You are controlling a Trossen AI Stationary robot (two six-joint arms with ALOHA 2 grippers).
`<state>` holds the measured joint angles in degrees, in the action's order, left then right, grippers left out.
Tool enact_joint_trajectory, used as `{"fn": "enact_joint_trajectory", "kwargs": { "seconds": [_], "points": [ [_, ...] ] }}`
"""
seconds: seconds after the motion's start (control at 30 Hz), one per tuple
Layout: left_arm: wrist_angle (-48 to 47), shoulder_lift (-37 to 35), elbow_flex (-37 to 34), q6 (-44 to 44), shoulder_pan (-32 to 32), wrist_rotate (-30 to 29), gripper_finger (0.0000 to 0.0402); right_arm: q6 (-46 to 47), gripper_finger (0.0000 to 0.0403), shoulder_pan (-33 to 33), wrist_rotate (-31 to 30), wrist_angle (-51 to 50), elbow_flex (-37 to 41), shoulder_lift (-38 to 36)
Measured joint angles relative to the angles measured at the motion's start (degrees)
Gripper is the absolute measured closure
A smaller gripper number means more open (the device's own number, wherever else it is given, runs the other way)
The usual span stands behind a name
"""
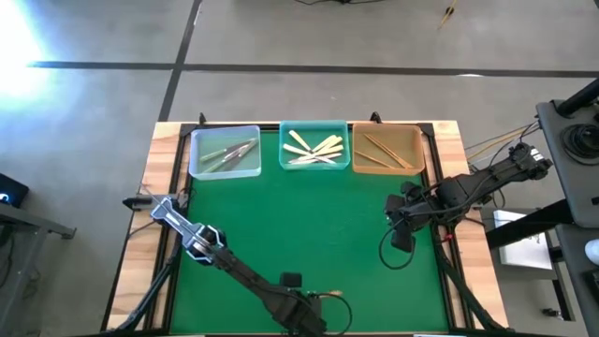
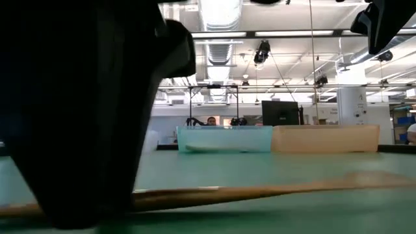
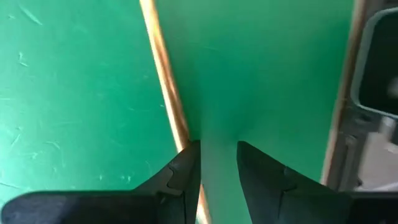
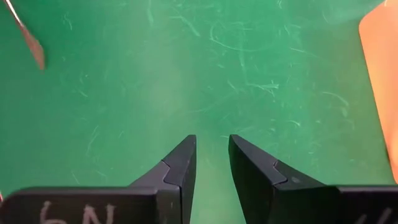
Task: Sort silverware by color (type)
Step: Put the gold knife into the yellow bin
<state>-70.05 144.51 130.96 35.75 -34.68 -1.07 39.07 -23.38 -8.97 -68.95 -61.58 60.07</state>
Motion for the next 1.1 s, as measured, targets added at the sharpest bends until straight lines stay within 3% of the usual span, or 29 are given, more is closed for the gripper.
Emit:
{"fn": "enact_joint_trajectory", "kwargs": {
  "seconds": [0.57, 1.1],
  "points": [
    [-1.05, 0.00, 3.23, -0.62, 0.39, -8.05, 0.0313, -0.70, 0.0317, 0.00, 0.00, 0.01, 0.00, 0.00],
    [-4.61, 6.61, 2.92, 1.44, 0.90, -1.40, 0.0314, -0.72, 0.0315, 0.00, 0.00, -0.27, 0.00, 0.00]
  ]
}}
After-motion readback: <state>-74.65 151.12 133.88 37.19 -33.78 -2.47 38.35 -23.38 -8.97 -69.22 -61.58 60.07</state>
